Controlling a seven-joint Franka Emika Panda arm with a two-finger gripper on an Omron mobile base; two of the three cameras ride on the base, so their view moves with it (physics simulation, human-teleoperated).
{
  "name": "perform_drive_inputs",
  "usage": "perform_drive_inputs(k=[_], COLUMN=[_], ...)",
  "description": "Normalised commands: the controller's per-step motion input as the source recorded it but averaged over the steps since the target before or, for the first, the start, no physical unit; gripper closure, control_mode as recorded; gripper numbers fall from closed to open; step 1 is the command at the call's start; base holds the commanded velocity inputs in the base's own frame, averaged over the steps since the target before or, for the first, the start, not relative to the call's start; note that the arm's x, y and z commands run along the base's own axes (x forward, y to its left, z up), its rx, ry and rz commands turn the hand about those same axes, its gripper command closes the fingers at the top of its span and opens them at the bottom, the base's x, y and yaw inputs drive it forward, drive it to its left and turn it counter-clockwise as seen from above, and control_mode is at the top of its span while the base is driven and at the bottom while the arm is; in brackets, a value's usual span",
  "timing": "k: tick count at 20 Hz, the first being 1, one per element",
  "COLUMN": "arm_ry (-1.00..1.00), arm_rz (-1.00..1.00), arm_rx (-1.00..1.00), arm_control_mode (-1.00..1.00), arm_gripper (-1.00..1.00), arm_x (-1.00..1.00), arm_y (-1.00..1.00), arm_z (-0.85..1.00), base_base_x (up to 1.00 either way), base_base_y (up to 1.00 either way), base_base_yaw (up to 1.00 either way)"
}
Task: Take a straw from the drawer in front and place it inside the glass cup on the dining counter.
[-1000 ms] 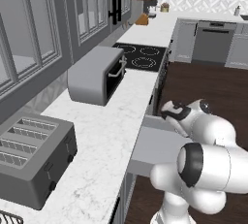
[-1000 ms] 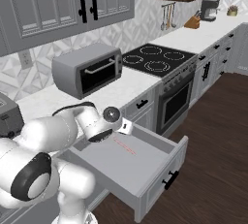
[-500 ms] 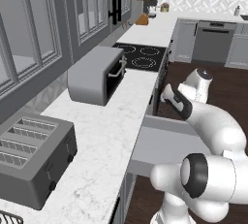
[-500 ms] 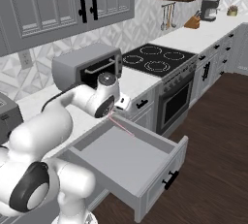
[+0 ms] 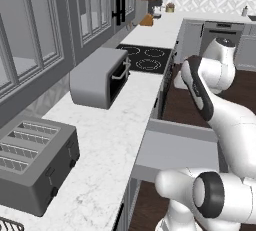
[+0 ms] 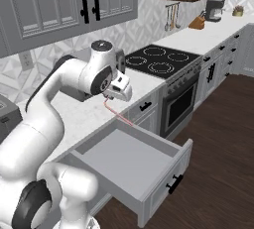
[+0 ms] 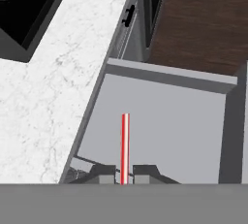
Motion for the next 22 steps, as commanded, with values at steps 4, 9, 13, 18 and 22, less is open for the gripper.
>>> perform_drive_inputs(k=[4,9,13,18,22], arm_ry=[0.1,0.05,0.02,0.0,0.0], arm_rz=[0.0,0.0,0.0,0.0,0.0], arm_rx=[0.0,0.0,0.0,0.0,0.0], arm_control_mode=[-1.0,-1.0,-1.0,1.0,1.0], arm_gripper=[1.0,1.0,1.0,1.0,1.0], arm_x=[-0.62,-0.69,-0.54,-0.32,0.0], arm_y=[0.11,0.28,0.23,0.02,0.0], arm_z=[0.72,0.09,0.0,0.0,0.0], base_base_x=[0.0,0.0,0.0,-0.6,-1.0], base_base_y=[0.0,0.0,0.0,0.0,-0.21], base_base_yaw=[0.0,0.0,0.0,-0.02,-0.17])
